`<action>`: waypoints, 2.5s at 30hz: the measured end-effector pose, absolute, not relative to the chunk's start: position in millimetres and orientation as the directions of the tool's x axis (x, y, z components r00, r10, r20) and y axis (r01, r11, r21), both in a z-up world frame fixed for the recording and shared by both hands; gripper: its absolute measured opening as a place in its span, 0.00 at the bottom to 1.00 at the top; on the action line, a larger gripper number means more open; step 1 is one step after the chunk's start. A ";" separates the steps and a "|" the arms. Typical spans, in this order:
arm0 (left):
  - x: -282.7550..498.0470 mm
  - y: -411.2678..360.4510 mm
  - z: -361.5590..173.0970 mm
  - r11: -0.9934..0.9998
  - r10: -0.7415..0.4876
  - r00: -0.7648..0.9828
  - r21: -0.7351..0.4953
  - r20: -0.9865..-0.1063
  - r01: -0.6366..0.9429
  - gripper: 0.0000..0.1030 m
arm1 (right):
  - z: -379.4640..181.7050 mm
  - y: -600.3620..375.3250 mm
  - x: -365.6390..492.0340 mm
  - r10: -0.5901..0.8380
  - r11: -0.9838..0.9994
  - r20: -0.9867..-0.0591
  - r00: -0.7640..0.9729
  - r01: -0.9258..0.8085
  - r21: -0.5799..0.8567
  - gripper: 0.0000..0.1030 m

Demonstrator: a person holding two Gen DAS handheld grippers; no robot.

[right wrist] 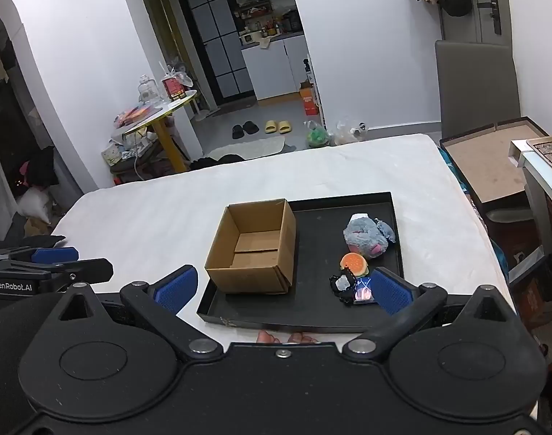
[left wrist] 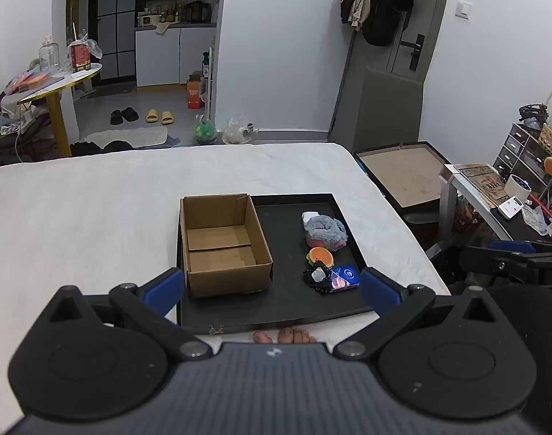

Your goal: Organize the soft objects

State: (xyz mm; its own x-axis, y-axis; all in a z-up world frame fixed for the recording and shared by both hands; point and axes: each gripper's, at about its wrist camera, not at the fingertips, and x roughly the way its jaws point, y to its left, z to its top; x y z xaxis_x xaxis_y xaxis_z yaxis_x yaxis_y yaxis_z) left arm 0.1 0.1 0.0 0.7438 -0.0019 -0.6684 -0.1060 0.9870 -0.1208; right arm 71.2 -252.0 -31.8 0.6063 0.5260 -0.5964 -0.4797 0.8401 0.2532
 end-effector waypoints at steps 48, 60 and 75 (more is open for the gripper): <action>1.3 -3.9 0.3 0.987 -0.004 0.747 -0.124 -0.665 -0.105 0.99 | -33.3 -254.4 74.7 0.522 0.843 -0.596 0.610 -0.476 0.252 1.00; 0.0 -0.8 -0.2 0.984 -0.007 0.745 -0.136 -0.667 -0.112 0.99 | -34.1 -254.0 74.2 0.514 0.849 -0.601 0.612 -0.466 0.251 1.00; -0.7 0.9 0.2 0.983 -0.013 0.748 -0.144 -0.664 -0.110 0.99 | -34.3 -252.1 73.8 0.504 0.855 -0.604 0.617 -0.456 0.247 1.00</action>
